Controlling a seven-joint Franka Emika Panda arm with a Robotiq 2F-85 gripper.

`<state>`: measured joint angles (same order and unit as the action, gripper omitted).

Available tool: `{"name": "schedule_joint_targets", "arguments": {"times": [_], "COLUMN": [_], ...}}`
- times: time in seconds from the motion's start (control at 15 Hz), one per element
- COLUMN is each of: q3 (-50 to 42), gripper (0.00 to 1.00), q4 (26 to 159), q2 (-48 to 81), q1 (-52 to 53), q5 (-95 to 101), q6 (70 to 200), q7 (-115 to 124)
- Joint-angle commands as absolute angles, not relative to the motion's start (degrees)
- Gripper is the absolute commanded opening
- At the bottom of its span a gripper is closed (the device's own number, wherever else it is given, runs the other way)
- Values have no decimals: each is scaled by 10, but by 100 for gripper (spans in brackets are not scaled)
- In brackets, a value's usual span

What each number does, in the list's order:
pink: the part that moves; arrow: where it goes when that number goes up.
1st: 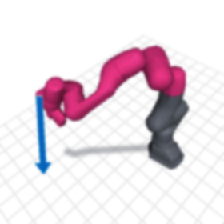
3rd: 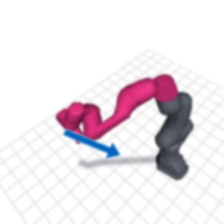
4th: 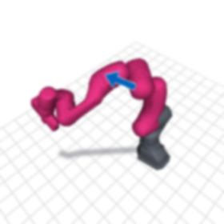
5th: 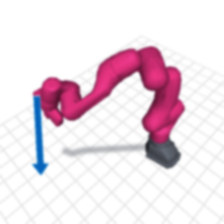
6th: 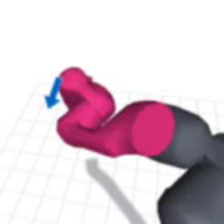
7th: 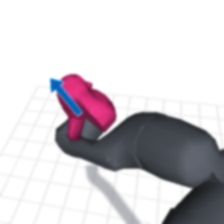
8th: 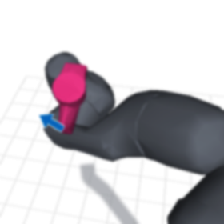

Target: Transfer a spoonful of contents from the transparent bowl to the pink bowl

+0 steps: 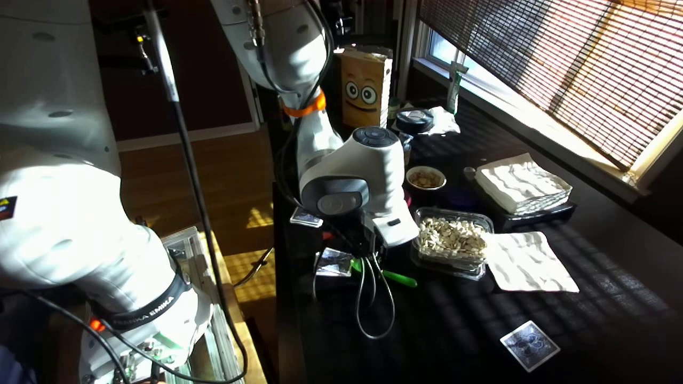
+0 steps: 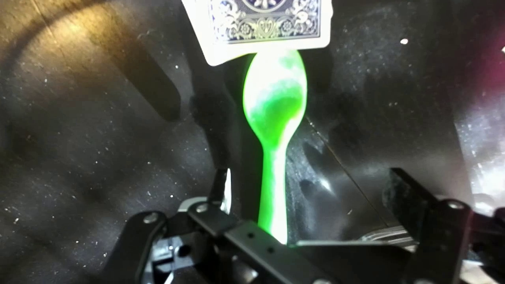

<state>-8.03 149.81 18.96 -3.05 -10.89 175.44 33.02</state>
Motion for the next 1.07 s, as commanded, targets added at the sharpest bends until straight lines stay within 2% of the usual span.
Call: {"name": "schedule_joint_targets", "arguments": {"times": [0.0,0.27,0.33,0.4,1.0], "q3": [-78,-80,-77,-72,-74], "gripper": [100,100,94,74,10], "q4": [1473,1465,1465,1464,1467], "q2": [214,224,224,222,215], "q1": [-36,-40,-43,-47,-52], "q5": [-140,-151,-154,-158,-163], "q6": [1749,1748,1748,1748,1747], "q7": [297,284,280,275,258]}}
